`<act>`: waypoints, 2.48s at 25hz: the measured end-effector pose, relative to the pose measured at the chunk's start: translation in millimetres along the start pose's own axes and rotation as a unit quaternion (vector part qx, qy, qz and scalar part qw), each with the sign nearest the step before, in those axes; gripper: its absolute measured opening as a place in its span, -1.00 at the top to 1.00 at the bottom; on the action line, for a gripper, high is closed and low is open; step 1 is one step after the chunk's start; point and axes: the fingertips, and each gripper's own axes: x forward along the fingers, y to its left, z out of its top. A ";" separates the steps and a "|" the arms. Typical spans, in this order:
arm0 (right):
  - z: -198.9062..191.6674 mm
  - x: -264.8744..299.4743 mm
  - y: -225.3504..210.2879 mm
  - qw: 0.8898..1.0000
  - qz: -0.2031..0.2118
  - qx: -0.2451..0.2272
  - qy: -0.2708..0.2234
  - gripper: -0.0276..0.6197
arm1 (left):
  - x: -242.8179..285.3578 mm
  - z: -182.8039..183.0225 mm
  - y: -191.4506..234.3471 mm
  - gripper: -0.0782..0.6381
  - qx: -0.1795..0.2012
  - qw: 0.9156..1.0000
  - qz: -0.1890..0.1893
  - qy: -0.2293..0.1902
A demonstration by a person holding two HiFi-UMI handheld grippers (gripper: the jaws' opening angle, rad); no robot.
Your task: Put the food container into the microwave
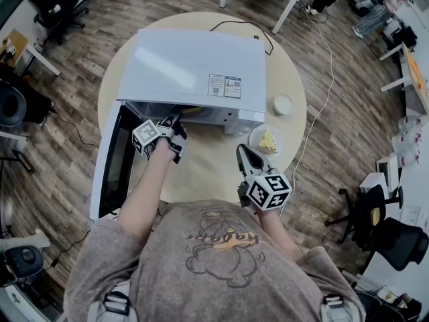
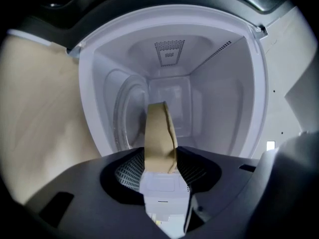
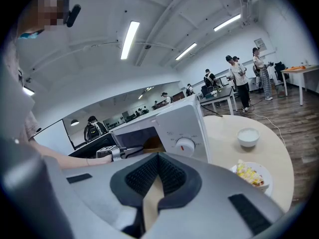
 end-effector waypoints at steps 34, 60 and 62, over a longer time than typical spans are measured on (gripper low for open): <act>1.0 1.9 -4.7 1.000 0.004 0.002 -0.002 0.91 | -18.1 -0.5 1.4 0.34 0.012 0.999 0.029 0.007; -7.3 -8.9 14.3 0.997 0.074 -0.013 0.015 0.91 | -107.3 -58.9 -39.1 0.34 0.004 0.999 -0.025 -0.024; -9.3 -8.1 17.4 0.996 0.083 -0.015 0.020 0.91 | -115.0 -62.2 -38.6 0.34 0.004 0.999 -0.028 -0.030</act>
